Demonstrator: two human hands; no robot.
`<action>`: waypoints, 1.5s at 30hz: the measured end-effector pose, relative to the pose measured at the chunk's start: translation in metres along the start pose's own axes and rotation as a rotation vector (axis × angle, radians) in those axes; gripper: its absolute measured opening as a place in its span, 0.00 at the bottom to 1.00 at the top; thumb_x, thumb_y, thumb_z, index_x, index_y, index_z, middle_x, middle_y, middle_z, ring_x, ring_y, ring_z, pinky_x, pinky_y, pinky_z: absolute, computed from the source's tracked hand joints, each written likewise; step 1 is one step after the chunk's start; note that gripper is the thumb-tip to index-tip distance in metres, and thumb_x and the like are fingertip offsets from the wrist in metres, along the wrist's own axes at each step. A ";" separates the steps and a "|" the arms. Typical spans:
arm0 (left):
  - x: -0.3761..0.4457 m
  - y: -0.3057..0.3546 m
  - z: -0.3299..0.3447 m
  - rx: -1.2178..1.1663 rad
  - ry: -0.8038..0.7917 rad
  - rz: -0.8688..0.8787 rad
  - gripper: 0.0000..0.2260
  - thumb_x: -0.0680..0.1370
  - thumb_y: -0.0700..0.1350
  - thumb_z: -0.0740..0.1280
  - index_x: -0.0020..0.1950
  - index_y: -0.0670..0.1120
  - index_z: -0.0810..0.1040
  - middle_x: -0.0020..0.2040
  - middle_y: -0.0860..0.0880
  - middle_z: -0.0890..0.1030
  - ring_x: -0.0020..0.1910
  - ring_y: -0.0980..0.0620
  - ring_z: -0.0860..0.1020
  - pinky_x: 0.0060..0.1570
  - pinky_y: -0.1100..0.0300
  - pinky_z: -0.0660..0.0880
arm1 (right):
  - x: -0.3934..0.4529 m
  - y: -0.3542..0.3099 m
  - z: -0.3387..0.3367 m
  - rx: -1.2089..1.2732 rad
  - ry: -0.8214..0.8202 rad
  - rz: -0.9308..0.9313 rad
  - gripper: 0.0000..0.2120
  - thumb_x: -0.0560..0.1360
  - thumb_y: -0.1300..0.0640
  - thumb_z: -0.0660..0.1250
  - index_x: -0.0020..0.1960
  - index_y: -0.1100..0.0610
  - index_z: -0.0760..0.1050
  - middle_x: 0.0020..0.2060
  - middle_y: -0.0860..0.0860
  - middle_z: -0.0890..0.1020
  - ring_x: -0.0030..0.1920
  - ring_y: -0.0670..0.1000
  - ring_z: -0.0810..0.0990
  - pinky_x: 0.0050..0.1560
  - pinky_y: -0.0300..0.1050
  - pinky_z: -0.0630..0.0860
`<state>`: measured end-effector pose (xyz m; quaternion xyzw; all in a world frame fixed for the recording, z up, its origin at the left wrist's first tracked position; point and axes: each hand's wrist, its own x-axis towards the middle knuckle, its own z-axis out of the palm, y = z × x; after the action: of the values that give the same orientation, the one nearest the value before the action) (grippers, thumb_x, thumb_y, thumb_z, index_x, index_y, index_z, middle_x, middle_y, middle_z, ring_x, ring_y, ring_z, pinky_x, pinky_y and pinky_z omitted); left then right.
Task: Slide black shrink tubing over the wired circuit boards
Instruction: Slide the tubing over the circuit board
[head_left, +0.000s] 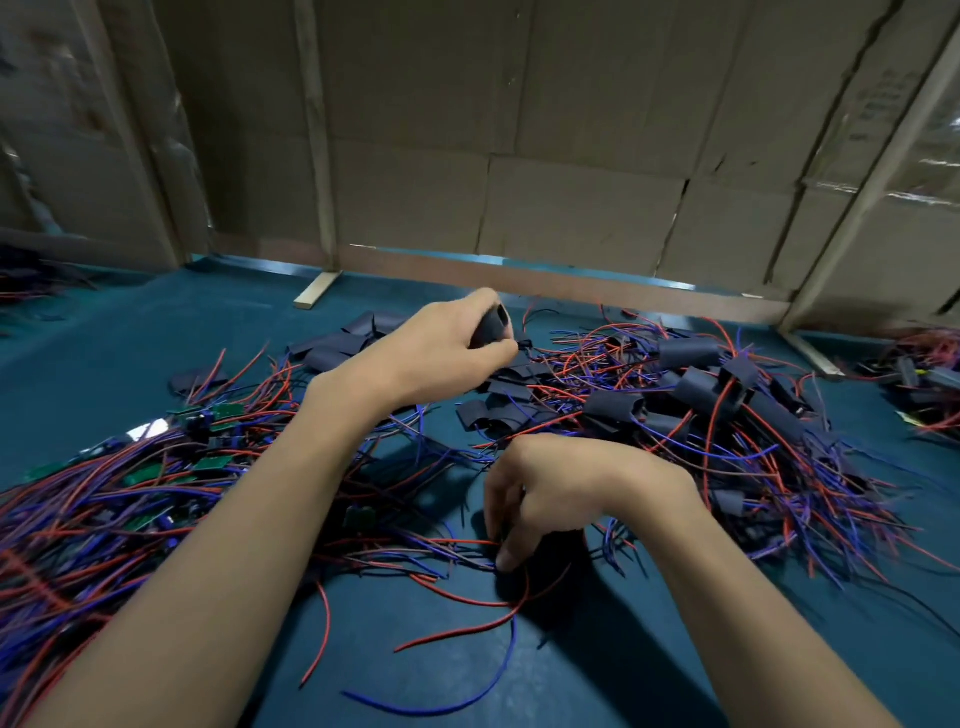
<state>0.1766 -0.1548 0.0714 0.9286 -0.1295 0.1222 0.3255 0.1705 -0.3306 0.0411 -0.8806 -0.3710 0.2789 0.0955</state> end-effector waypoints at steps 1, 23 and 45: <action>0.000 -0.002 0.000 0.037 -0.002 0.009 0.10 0.81 0.53 0.65 0.49 0.47 0.74 0.40 0.49 0.79 0.39 0.49 0.74 0.39 0.55 0.70 | -0.002 -0.002 -0.003 0.003 0.006 -0.011 0.12 0.65 0.49 0.82 0.46 0.49 0.84 0.33 0.40 0.83 0.31 0.36 0.77 0.36 0.37 0.72; 0.010 -0.001 -0.007 -0.224 -0.109 0.052 0.14 0.82 0.60 0.59 0.61 0.53 0.64 0.46 0.56 0.71 0.36 0.59 0.72 0.39 0.66 0.72 | -0.110 0.028 -0.074 0.727 1.044 -0.386 0.07 0.75 0.52 0.72 0.48 0.52 0.88 0.38 0.54 0.85 0.31 0.47 0.78 0.31 0.37 0.67; 0.002 0.015 -0.017 -0.339 0.020 0.166 0.19 0.75 0.63 0.68 0.57 0.53 0.72 0.55 0.57 0.84 0.57 0.54 0.82 0.61 0.42 0.77 | -0.105 0.028 -0.077 0.864 1.226 -0.344 0.03 0.77 0.61 0.72 0.48 0.59 0.85 0.38 0.58 0.86 0.37 0.56 0.85 0.32 0.39 0.73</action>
<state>0.1716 -0.1554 0.0933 0.8454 -0.2212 0.1344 0.4672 0.1705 -0.4220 0.1384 -0.6923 -0.2415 -0.1578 0.6614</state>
